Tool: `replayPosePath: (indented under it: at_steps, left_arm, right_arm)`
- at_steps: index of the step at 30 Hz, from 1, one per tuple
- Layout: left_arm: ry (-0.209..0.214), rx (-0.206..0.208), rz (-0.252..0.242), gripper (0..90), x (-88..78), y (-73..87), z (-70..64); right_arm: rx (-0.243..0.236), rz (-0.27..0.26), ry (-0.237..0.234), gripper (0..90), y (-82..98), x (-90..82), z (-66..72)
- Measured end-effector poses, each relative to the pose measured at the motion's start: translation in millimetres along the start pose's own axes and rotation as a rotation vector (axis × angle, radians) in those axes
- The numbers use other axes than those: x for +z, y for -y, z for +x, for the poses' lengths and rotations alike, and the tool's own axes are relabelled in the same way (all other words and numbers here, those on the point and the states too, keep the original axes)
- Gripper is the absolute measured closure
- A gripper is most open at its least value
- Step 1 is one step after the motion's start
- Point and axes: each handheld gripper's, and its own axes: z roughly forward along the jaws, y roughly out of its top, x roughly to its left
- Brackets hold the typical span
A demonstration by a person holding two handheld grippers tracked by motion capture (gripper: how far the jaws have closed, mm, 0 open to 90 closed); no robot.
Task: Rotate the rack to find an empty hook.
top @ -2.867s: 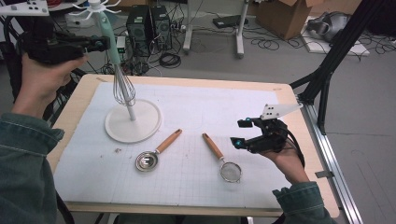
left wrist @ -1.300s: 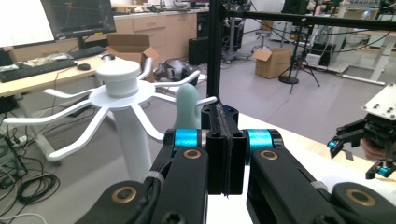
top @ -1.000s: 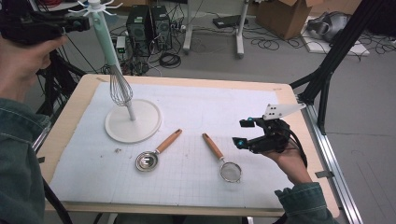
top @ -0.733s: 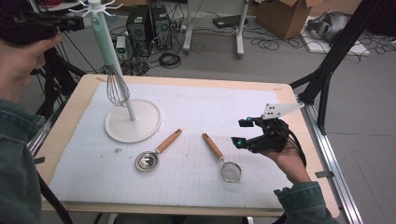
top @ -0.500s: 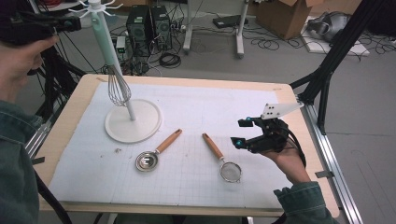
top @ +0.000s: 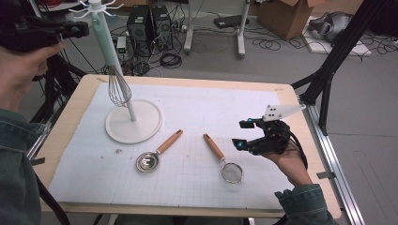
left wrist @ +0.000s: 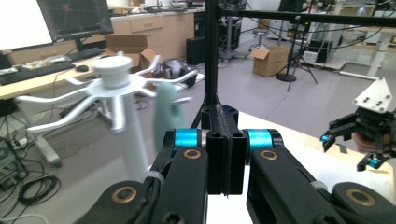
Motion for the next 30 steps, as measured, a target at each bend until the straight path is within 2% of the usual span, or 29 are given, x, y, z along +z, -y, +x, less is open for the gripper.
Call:
replayPosePath:
  at_steps: [4,7,15,20,25,30]
  left_arm:
    - [0.015,0.000,-0.013,89.7,4.8,-1.6,-6.4]
    - [0.011,0.005,-0.007,89.7,11.3,-3.4,-9.7]
    - [0.023,-0.010,-0.014,89.7,26.2,-4.4,-8.8]
    - [0.005,-0.017,-0.003,89.7,33.9,-3.3,-6.5]
    - [-0.010,-0.038,-0.013,89.7,35.9,-3.4,-2.7]
    - [-0.029,-0.030,-0.011,89.7,34.0,-5.0,-1.4]
  right_arm:
    - [0.006,-0.001,0.007,24.6,2.0,-2.6,-0.6]
    - [0.009,-0.002,0.013,24.4,3.2,-5.0,-1.2]
    - [0.012,-0.013,0.025,23.5,6.1,-9.7,-2.5]
    - [0.012,-0.020,0.025,23.5,6.2,-9.5,-3.4]
    - [0.010,-0.018,0.021,23.5,5.8,-9.6,-2.8]
    - [0.007,-0.025,0.023,23.4,5.3,-10.7,-2.9]
